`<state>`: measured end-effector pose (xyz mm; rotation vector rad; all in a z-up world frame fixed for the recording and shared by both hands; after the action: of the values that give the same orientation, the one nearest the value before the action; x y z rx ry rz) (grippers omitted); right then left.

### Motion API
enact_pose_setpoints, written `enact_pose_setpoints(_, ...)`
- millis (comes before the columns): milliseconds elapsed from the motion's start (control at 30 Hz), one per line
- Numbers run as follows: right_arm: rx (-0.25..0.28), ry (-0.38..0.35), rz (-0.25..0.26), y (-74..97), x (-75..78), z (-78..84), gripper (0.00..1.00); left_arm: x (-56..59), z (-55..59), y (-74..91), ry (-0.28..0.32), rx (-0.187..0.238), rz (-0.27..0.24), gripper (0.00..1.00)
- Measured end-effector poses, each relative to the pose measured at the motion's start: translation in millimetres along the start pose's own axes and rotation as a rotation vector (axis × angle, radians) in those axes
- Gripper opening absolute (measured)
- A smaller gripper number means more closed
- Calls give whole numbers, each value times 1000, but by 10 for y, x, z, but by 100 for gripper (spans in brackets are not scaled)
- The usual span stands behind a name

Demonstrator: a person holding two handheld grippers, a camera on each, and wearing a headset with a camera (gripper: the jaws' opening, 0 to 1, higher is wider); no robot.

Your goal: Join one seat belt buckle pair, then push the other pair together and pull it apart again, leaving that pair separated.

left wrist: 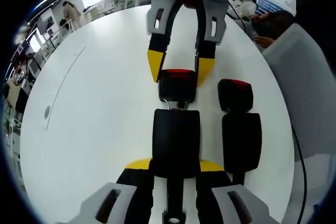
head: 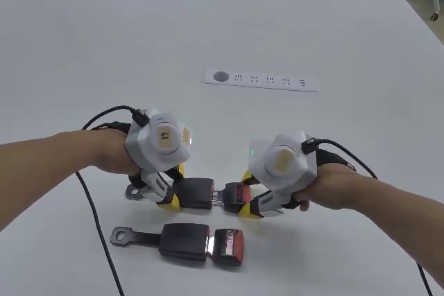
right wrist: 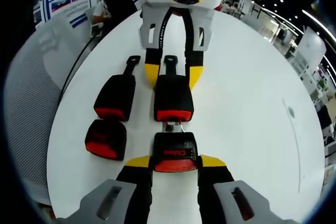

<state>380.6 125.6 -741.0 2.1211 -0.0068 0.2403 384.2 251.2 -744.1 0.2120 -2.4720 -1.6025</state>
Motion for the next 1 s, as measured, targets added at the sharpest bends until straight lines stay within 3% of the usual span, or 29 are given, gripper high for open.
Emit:
enact_pose_setpoints(67,24,-5,0,-26,10,-65,28,3,-2,-2,-2,-1,0,31)
enact_pose_setpoints(200,-5,-5,-4,-59,20,-82,28,9,-1,-1,-7,1,0,31)
enact_pose_setpoints(500,-17,-18,5,-65,3,-90,27,4,-7,-3,-37,-9,5,30)
enact_pose_setpoints(667,-18,11,7,-64,-3,-113,27,15,-17,-5,-55,-16,4,30)
enact_pose_setpoints(1000,-28,-3,10,-74,9,-107,28,25,-20,-5,-54,-18,5,30)
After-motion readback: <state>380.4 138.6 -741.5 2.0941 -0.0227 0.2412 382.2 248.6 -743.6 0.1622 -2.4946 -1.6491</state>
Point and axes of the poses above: the centre of the closed fingertips' face, and the gripper's own axes: y roughly backward along the fingers, x roughly to its right, z roughly out of its underside, the point moved 4 cm from there along y, roughly backward along the fingers, and after that the axes turned 9 degrees about y, right-handed, at the moved point
